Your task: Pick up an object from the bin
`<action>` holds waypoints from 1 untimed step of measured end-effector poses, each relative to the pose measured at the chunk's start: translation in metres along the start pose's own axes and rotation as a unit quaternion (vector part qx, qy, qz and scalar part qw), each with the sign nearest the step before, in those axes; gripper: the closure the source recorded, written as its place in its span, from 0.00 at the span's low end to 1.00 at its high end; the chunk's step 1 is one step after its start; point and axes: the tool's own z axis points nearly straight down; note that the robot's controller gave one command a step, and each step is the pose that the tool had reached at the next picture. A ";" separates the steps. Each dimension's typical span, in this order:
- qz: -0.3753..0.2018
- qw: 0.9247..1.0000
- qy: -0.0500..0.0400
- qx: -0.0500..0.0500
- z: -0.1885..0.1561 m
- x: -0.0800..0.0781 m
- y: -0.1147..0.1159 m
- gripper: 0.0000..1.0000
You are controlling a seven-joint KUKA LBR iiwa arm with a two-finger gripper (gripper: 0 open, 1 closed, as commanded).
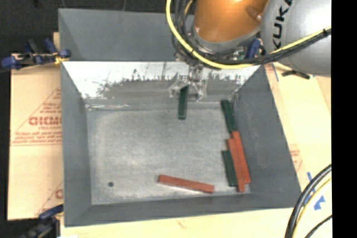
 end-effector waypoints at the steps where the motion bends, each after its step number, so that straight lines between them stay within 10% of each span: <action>1: -0.082 0.997 0.001 -0.006 0.003 -0.009 0.042 1.00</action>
Offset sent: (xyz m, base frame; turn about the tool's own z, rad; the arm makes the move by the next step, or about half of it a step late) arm -0.0389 0.0197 -0.0040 -0.1656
